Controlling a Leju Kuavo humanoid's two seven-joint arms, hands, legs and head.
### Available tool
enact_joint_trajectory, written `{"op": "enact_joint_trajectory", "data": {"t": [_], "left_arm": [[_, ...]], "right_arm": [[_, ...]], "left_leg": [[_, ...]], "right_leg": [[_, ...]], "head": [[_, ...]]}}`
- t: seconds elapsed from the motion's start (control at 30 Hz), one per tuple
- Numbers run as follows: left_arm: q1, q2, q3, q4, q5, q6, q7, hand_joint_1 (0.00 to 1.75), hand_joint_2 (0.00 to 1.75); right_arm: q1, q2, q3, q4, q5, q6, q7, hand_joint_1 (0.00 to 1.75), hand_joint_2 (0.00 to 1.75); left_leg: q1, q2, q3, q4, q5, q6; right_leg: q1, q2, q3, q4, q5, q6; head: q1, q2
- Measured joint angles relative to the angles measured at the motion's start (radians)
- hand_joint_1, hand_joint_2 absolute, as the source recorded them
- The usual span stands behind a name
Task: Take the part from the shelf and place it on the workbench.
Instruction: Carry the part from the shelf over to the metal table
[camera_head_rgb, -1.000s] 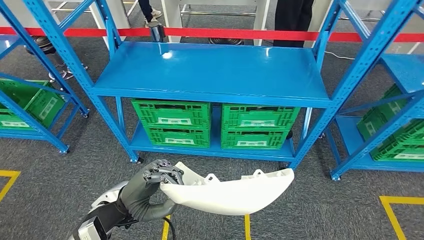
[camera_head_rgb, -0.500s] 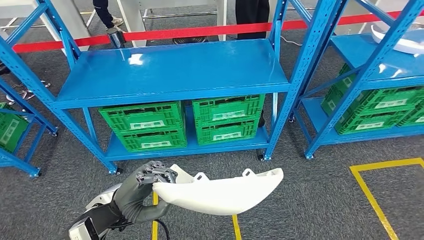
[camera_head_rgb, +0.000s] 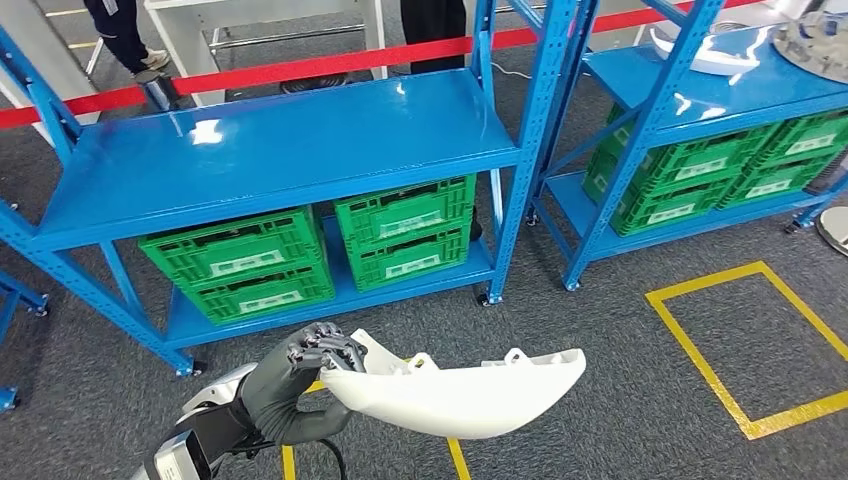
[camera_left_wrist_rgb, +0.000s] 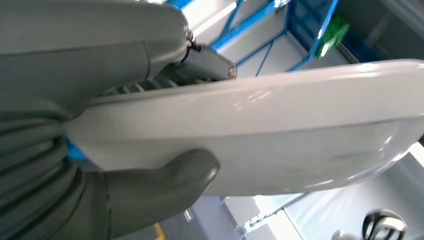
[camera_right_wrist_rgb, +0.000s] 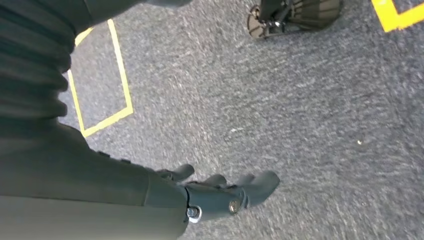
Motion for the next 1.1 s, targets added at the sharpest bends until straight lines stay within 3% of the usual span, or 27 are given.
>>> {"op": "enact_joint_trajectory", "data": {"t": [0.07, 0.13, 0.2, 0.27, 0.3, 0.33, 0.37, 0.43, 0.5, 0.57, 0.6, 0.67, 0.7, 0.77, 0.8, 0.83, 0.87, 0.97, 1.0, 1.07, 1.1], "left_arm": [[0.000, -0.002, -0.001, 0.000, 0.000, 0.000, 0.000, 1.75, 1.75], [0.000, -0.003, -0.001, -0.001, -0.001, 0.000, 0.000, 1.75, 1.75], [0.002, -0.004, -0.001, 0.000, -0.002, -0.001, 0.000, 1.75, 1.75], [0.004, -0.004, -0.002, 0.003, -0.002, -0.006, 0.000, 1.75, 1.75], [0.004, -0.005, -0.002, 0.006, -0.002, -0.010, 0.000, 1.75, 1.75], [0.002, -0.006, -0.002, 0.009, -0.002, -0.014, 0.000, 1.75, 1.75], [0.000, -0.008, -0.003, 0.011, -0.001, -0.018, 0.000, 1.75, 1.75], [-0.007, -0.011, -0.003, 0.015, 0.003, -0.025, 0.000, 1.75, 1.75], [-0.015, -0.018, -0.003, 0.019, 0.011, -0.034, 0.000, 1.75, 1.75], [-0.023, -0.026, -0.004, 0.022, 0.017, -0.042, 0.000, 1.75, 1.75], [-0.028, -0.030, -0.004, 0.023, 0.019, -0.045, 0.000, 1.75, 1.75], [-0.035, -0.040, -0.004, 0.025, 0.024, -0.050, 0.000, 1.75, 1.75], [-0.037, -0.042, -0.004, 0.027, 0.027, -0.054, 0.000, 1.75, 1.75], [-0.039, -0.044, -0.004, 0.035, 0.030, -0.061, 0.000, 1.75, 1.75], [-0.041, -0.044, -0.004, 0.039, 0.030, -0.066, 0.001, 1.75, 1.75], [-0.044, -0.044, -0.004, 0.043, 0.031, -0.069, 0.001, 1.75, 1.75], [-0.049, -0.045, -0.004, 0.046, 0.031, -0.071, 0.001, 1.75, 1.75], [-0.064, -0.049, -0.005, 0.050, 0.039, -0.073, 0.000, 1.75, 1.75], [-0.071, -0.050, -0.005, 0.052, 0.044, -0.074, 0.000, 1.75, 1.75], [-0.092, -0.055, -0.006, 0.059, 0.058, -0.078, 0.000, 1.75, 1.75], [-0.105, -0.059, -0.007, 0.064, 0.063, -0.080, 0.001, 1.75, 1.75]], "right_arm": [[0.001, 0.000, -0.001, 0.000, 0.001, 0.000, 0.002, 0.00, 1.75], [0.002, 0.000, -0.002, 0.000, 0.001, 0.000, 0.003, 0.00, 1.75], [0.000, -0.001, -0.003, 0.000, 0.001, 0.000, 0.003, 0.00, 1.75], [-0.003, -0.001, -0.005, 0.000, 0.001, -0.001, 0.003, 0.00, 1.75], [-0.003, -0.001, -0.007, 0.000, 0.000, -0.002, 0.004, 0.00, 1.75], [-0.003, -0.001, -0.009, 0.000, 0.000, -0.004, 0.004, 0.00, 1.75], [-0.003, -0.001, -0.012, 0.000, -0.001, -0.006, 0.004, 0.00, 1.75], [-0.005, -0.001, -0.016, 0.000, -0.004, -0.010, 0.004, 0.00, 1.75], [-0.007, -0.001, -0.019, 0.000, -0.007, -0.012, 0.003, 0.00, 1.75], [-0.002, -0.002, -0.025, 0.000, -0.010, -0.012, 0.000, 0.00, 1.75], [0.002, -0.002, -0.027, 0.000, -0.013, -0.012, -0.001, 0.00, 1.75], [0.007, -0.003, -0.031, 0.000, -0.018, -0.012, -0.004, 0.00, 1.75], [0.007, -0.003, -0.034, 0.000, -0.020, -0.012, -0.004, 0.00, 1.75], [0.006, -0.004, -0.039, 0.000, -0.023, -0.012, -0.005, 0.00, 1.75], [0.008, -0.004, -0.042, 0.000, -0.023, -0.011, -0.005, 0.00, 1.75], [0.011, -0.004, -0.044, 0.000, -0.023, -0.010, -0.008, 0.00, 1.75], [0.013, -0.004, -0.045, 0.000, -0.023, -0.009, -0.012, 0.00, 1.75], [0.011, -0.005, -0.047, 0.000, -0.022, -0.007, -0.024, 0.00, 1.75], [0.010, -0.005, -0.047, 0.000, -0.021, -0.004, -0.025, 0.00, 1.75], [0.012, -0.005, -0.047, 0.000, -0.018, 0.004, -0.022, 0.00, 1.75], [0.013, -0.005, -0.047, 0.000, -0.017, 0.007, -0.020, 0.00, 1.75]], "left_leg": [[0.002, 0.012, 0.003, 0.000, -0.002, -0.011], [0.007, -0.017, -0.007, 0.028, -0.026, -0.022], [0.011, -0.072, -0.053, 0.136, -0.090, -0.030], [0.012, -0.096, -0.111, 0.262, -0.141, -0.032], [0.012, -0.099, -0.123, 0.286, -0.141, -0.031], [0.012, -0.102, -0.116, 0.269, -0.118, -0.029], [0.012, -0.109, -0.091, 0.214, -0.081, -0.026], [0.015, -0.153, -0.028, 0.073, -0.019, -0.018], [0.015, -0.186, -0.001, 0.008, -0.004, -0.012], [0.012, -0.172, -0.001, 0.003, -0.002, -0.003], [0.012, -0.159, 0.000, 0.000, 0.001, 0.005], [0.014, -0.130, 0.002, -0.009, 0.007, 0.020], [0.013, -0.114, 0.002, -0.010, 0.008, 0.023], [0.009, -0.082, -0.001, -0.009, 0.008, 0.026], [0.008, -0.065, -0.002, -0.008, 0.007, 0.027], [0.007, -0.050, -0.003, -0.007, 0.006, 0.027], [0.007, -0.036, -0.003, -0.006, 0.006, 0.026], [0.001, -0.001, -0.001, 0.001, -0.002, 0.016], [-0.001, 0.008, 0.000, 0.003, -0.004, 0.011], [-0.003, 0.025, 0.003, 0.000, -0.005, 0.001], [-0.002, 0.023, 0.004, 0.002, -0.007, -0.005]], "right_leg": [[0.000, 0.020, -0.004, -0.001, 0.004, -0.014], [-0.003, 0.038, -0.005, -0.005, 0.010, -0.027], [-0.006, 0.057, -0.008, -0.006, 0.015, -0.034], [-0.006, 0.081, -0.012, -0.006, 0.017, -0.036], [-0.005, 0.095, -0.012, -0.006, 0.018, -0.035], [-0.005, 0.109, -0.011, -0.005, 0.018, -0.034], [-0.006, 0.123, -0.010, -0.005, 0.019, -0.032], [-0.006, 0.151, -0.012, -0.003, 0.021, -0.025], [-0.009, 0.175, -0.021, -0.003, 0.027, -0.010], [-0.013, 0.197, -0.030, -0.008, 0.036, 0.008], [-0.013, 0.188, -0.034, -0.006, 0.035, 0.013], [-0.009, 0.131, -0.063, 0.049, 0.002, 0.020], [-0.006, 0.096, -0.092, 0.108, -0.030, 0.021], [-0.005, 0.070, -0.156, 0.238, -0.085, 0.024], [-0.005, 0.067, -0.171, 0.272, -0.092, 0.025], [-0.005, 0.065, -0.164, 0.265, -0.080, 0.025], [-0.005, 0.059, -0.137, 0.219, -0.054, 0.023], [0.003, 0.001, -0.026, 0.027, 0.014, 0.009], [0.006, -0.010, -0.013, 0.001, 0.019, 0.004], [0.008, 0.006, -0.018, -0.005, 0.022, -0.008], [0.006, 0.016, -0.019, -0.007, 0.026, -0.014]], "head": [[-0.003, 0.000], [-0.006, 0.000], [-0.014, 0.000], [-0.021, 0.000], [-0.022, 0.000], [-0.024, 0.000], [-0.026, 0.000], [-0.030, 0.000], [-0.030, 0.000], [-0.030, 0.000], [-0.029, 0.000], [-0.021, 0.000], [-0.016, 0.000], [-0.009, 0.000], [-0.007, 0.000], [-0.005, 0.000], [-0.004, 0.000], [0.001, 0.000], [0.002, 0.000], [0.000, 0.000], [0.000, 0.000]]}}
